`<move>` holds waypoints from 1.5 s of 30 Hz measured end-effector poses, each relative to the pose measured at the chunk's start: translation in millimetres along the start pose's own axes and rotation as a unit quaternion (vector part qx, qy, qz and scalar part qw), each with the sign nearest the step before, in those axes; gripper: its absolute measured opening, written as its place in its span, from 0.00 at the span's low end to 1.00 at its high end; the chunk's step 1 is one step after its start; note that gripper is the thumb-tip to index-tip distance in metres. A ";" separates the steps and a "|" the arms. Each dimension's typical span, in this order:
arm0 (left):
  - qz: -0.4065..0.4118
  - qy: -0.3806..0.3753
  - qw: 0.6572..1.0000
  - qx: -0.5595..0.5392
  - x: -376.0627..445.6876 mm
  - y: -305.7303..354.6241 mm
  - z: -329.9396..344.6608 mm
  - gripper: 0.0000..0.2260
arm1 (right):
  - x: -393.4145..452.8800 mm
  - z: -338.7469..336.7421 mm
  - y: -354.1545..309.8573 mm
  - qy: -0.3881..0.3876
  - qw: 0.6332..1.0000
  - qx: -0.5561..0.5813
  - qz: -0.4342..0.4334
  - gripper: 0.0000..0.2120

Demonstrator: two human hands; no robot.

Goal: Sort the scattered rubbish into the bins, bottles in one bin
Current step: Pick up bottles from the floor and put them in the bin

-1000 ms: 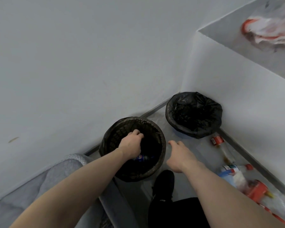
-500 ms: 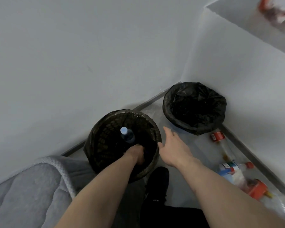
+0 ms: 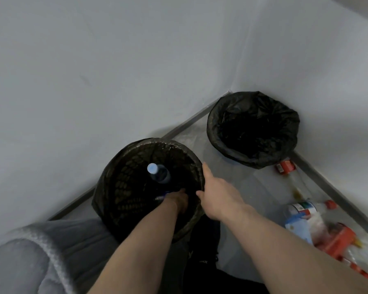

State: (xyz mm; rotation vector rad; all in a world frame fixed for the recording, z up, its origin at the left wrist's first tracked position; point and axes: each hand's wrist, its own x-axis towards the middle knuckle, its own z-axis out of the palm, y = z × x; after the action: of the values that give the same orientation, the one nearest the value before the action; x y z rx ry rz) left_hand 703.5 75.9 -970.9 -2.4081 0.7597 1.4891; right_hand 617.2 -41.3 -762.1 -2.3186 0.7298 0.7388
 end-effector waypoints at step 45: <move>0.040 0.176 0.967 -0.177 -154.4 -25.1 -45.6 0.33 | -29.5 -27.9 -15.3 -0.010 1.000 -0.011 -0.009 0.46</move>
State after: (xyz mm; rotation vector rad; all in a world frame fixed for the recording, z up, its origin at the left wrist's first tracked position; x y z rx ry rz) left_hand 696.7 126.1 -816.0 -2.9998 0.7130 1.3351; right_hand 615.6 -40.4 -718.8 -2.3315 0.6938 0.7631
